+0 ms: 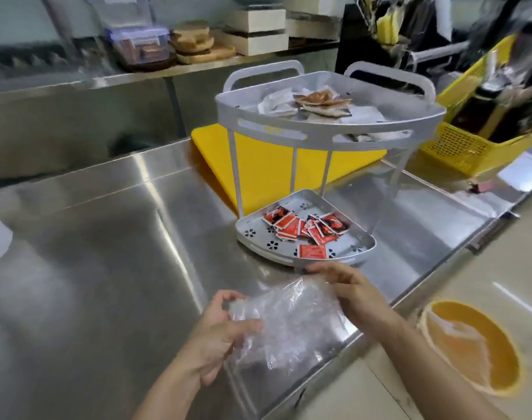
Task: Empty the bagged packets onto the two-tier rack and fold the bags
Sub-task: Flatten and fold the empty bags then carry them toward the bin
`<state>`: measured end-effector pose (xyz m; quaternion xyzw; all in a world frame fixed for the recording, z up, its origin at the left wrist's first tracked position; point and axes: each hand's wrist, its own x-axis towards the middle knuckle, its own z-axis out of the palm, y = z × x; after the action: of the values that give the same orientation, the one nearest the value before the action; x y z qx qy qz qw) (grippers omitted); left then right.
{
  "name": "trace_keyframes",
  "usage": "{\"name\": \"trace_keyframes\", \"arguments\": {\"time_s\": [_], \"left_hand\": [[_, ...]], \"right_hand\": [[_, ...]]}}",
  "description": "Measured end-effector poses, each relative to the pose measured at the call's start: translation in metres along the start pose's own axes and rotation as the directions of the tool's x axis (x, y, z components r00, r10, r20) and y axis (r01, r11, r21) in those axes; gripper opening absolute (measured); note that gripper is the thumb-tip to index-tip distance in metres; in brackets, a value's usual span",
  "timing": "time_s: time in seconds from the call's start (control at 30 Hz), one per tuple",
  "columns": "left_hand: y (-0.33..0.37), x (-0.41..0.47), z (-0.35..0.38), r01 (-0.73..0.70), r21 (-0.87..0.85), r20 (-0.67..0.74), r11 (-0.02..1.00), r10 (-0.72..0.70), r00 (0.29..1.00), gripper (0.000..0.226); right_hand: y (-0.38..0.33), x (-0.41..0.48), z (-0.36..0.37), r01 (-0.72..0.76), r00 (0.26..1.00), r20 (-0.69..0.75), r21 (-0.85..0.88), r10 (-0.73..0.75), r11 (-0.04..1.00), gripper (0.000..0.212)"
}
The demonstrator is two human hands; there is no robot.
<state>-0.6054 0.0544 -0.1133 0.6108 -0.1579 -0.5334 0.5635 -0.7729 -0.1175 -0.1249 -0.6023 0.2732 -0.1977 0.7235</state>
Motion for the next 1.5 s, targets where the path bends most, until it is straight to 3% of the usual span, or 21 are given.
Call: {"name": "trace_keyframes", "arguments": {"time_s": [0.03,0.07,0.17,0.23,0.37,0.5,0.7,0.97,1.1,1.2,1.33,1.43,1.5], "left_hand": [[-0.001,0.006,0.018,-0.026,0.039,-0.03,0.999,0.028,0.999,0.07],[-0.003,0.014,0.037,-0.06,0.085,-0.064,0.995,0.065,0.996,0.064],[-0.018,0.038,0.098,-0.127,0.204,-0.148,0.971,0.159,0.976,0.059],[-0.032,0.056,0.146,-0.164,0.278,-0.144,0.947,0.21,0.967,0.061],[-0.061,0.086,0.24,-0.176,0.335,-0.135,0.926,0.232,0.963,0.062],[-0.078,0.111,0.313,-0.108,0.257,-0.106,0.96,0.139,0.985,0.061],[-0.095,0.146,0.391,-0.002,0.138,-0.003,0.99,0.003,1.0,0.045],[-0.149,0.218,0.452,0.065,0.279,0.065,0.958,-0.086,0.994,0.042],[-0.186,0.268,0.485,-0.033,0.475,0.156,0.879,-0.047,0.987,0.032],[-0.214,0.296,0.505,-0.032,0.592,0.201,0.805,-0.109,0.974,0.031],[-0.258,0.35,0.524,-0.078,0.711,0.271,0.699,-0.169,0.948,0.029],[-0.305,0.396,0.539,-0.174,0.815,0.309,0.553,-0.161,0.937,0.026],[-0.341,0.431,0.55,-0.217,0.87,0.347,0.443,-0.237,0.907,0.026]], "right_hand": [[0.004,-0.007,-0.018,-0.022,1.0,-0.013,0.115,0.024,0.993,0.026],[0.006,-0.014,-0.036,-0.059,0.998,-0.002,0.198,0.061,0.978,0.026],[0.015,-0.036,-0.094,-0.225,0.974,0.093,0.295,0.207,0.928,0.064],[0.021,-0.049,-0.137,-0.247,0.969,0.104,0.3,0.226,0.921,0.064],[0.022,-0.081,-0.222,-0.284,0.947,-0.143,0.045,0.288,0.958,0.069],[0.026,-0.109,-0.286,-0.286,0.896,-0.348,0.019,0.275,0.958,0.073],[0.052,-0.135,-0.354,-0.224,0.782,-0.56,0.155,0.273,0.962,0.057],[0.107,-0.142,-0.414,-0.227,0.565,-0.751,0.256,0.341,0.94,0.051],[0.144,-0.135,-0.451,-0.261,0.423,-0.826,0.282,0.372,0.923,0.044],[0.178,-0.132,-0.475,-0.318,0.355,-0.839,0.306,0.412,0.897,0.04],[0.233,-0.115,-0.509,-0.375,0.328,-0.832,0.321,0.448,0.87,0.04],[0.288,-0.1,-0.539,-0.429,0.328,-0.812,0.328,0.483,0.842,0.043],[0.334,-0.089,-0.562,-0.478,0.323,-0.801,0.321,0.504,0.817,0.037]]}}
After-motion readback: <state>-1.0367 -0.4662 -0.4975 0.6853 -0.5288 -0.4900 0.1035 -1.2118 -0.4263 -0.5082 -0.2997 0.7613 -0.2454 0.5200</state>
